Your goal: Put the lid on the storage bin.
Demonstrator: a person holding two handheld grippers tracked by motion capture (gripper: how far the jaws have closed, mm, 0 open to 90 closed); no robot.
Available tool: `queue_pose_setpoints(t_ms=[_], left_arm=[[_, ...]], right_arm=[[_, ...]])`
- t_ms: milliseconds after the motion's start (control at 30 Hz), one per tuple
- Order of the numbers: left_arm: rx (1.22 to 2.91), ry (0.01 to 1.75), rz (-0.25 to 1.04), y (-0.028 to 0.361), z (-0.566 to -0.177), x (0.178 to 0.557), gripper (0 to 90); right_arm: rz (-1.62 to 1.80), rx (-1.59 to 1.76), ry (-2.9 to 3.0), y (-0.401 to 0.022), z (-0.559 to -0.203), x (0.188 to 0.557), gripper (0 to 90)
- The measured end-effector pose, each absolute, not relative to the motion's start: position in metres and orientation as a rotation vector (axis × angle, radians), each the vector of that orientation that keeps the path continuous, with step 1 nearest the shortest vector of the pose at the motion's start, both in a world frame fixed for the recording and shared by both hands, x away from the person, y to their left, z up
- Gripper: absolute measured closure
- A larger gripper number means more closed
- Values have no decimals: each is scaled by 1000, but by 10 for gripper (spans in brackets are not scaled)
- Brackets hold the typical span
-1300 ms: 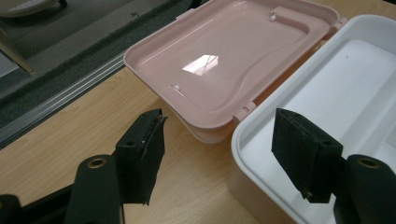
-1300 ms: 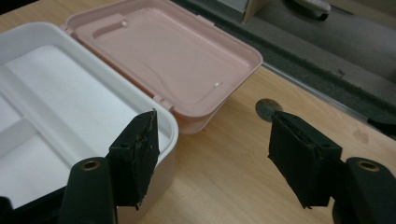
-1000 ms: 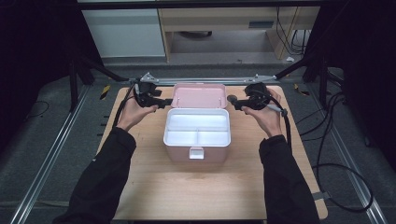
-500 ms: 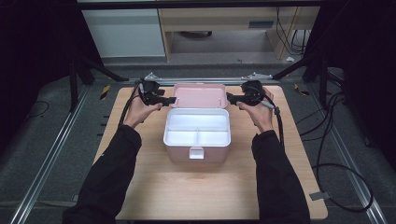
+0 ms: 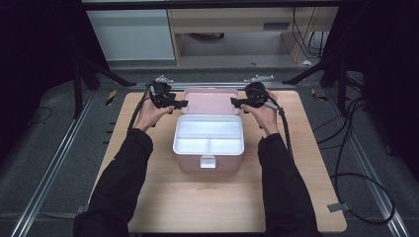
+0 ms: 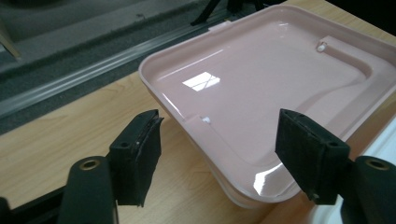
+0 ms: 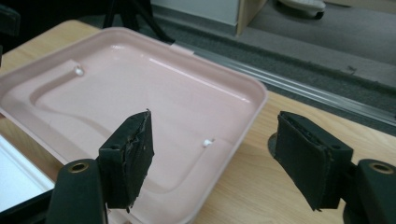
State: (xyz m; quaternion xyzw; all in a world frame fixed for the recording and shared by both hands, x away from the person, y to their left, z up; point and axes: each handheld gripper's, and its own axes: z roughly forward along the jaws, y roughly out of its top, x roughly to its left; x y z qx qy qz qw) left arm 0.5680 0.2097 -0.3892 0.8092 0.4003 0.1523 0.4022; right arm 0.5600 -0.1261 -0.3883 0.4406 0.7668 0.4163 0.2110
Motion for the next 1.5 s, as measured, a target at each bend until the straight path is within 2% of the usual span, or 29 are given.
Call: queue_pose_setpoints(t_ms=[300,567,733,1133,1500], left_arm=[[2093,1025,360,200,-405,575,302],[2117,1066,312,198,-417,581,413],[2107,1097,301,195,-421,582,428],[2070,1105,278,200,-413,580,488],[1984,1064,326,203,-391,571,521]], right_arm=[[1110,1245,2206,-119,-411,572,306],[1100,1292,2251,-119,-426,576,352],[1155,1349,2244,-120,-432,578,401],[1156,1352,2214,-121,-427,576,455],[1239,1309,2114,-126,-406,567,488]])
